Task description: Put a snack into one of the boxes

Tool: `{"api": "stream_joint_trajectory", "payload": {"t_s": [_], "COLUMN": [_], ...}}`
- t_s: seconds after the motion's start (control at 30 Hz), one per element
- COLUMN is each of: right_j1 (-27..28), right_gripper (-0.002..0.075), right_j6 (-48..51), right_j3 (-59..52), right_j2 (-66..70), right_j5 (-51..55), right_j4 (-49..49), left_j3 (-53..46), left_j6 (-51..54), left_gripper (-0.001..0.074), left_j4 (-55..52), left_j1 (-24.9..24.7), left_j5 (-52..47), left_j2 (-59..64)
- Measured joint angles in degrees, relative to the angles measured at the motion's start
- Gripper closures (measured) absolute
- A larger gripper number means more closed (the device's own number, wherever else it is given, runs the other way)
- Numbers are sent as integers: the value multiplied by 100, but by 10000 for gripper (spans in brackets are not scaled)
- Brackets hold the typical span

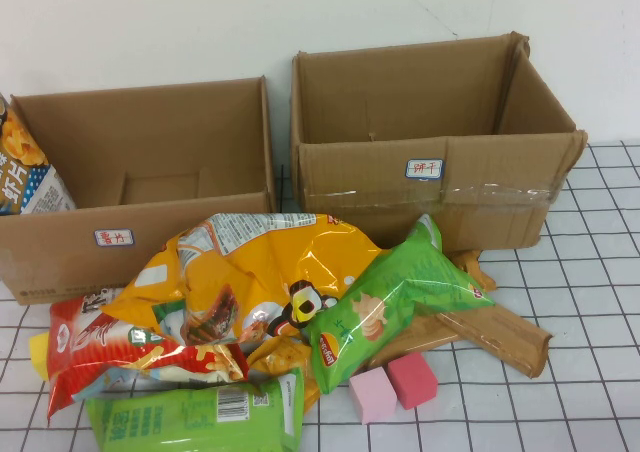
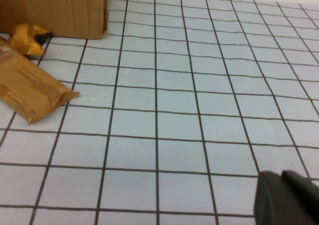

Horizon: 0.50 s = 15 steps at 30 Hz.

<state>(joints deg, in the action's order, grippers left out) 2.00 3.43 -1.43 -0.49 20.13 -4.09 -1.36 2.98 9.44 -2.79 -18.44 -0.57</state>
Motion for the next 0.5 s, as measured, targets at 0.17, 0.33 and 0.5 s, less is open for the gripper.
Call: {"api": "stream_joint_trajectory", "payload": {"t_s": [0.17, 0.33, 0.5], "right_j1": [0, 0, 0], "right_gripper": [727, 727, 727], "right_j6": [0, -199, -949], "right_j3": [0, 0, -19], "right_j2": [0, 0, 0], "right_j5": [0, 0, 80], "right_j4": [189, 1107, 3667], "left_j3": [0, -11, -11], "left_j6": [0, -121, -427], "left_gripper": [736, 736, 736], "left_j4": [436, 1925, 4990], "left_j1": [0, 0, 0], "left_j5": [0, 63, 460], "left_j2": [0, 0, 0]}}
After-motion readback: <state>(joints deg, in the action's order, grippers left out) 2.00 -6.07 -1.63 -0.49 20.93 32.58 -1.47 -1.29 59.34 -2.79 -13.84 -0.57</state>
